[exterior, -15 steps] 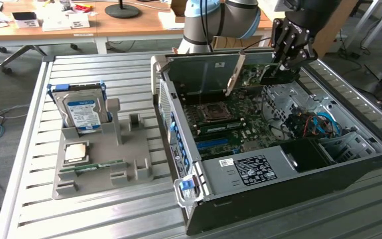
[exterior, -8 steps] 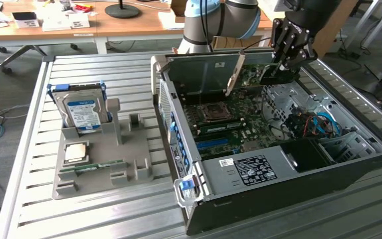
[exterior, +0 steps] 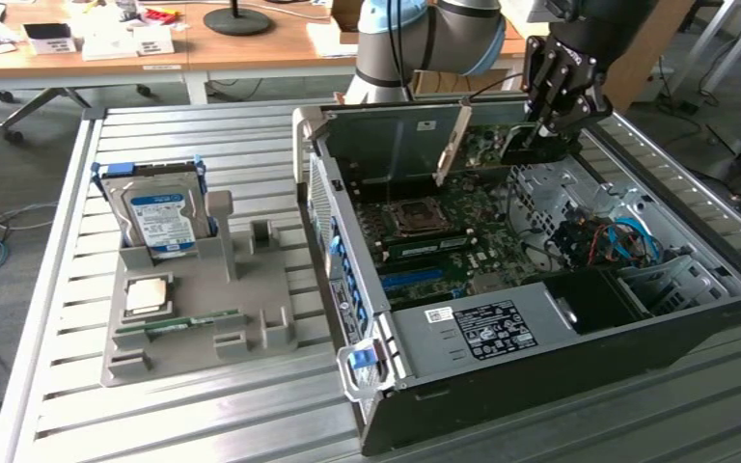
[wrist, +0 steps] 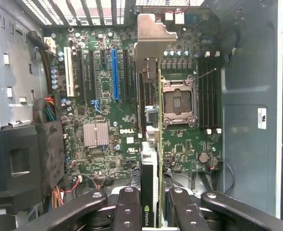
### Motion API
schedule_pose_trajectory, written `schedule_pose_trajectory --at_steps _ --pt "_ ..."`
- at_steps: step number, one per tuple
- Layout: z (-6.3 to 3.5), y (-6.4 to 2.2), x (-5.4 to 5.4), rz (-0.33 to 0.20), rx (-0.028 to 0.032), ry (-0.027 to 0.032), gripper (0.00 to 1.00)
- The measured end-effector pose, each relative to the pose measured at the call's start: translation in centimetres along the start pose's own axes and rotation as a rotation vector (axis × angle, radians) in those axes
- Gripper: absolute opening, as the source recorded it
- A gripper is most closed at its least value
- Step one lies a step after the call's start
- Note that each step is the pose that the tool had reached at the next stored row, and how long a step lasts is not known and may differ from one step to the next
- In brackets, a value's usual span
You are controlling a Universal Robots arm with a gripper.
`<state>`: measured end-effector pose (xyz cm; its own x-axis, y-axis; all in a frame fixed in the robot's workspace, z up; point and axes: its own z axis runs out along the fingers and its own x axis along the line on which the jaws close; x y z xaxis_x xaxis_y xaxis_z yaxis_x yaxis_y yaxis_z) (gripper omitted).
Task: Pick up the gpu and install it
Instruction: 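Insert the gpu into the slot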
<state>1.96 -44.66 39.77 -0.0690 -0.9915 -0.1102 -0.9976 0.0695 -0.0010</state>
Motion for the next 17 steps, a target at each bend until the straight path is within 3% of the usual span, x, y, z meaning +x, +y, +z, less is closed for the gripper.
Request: schedule_pose_trajectory --at_steps 6,17 --pt "0.00 0.62 0.04 0.000 0.0001 0.0000 0.27" --pt "0.55 0.70 0.13 0.000 0.0000 0.0002 0.27"
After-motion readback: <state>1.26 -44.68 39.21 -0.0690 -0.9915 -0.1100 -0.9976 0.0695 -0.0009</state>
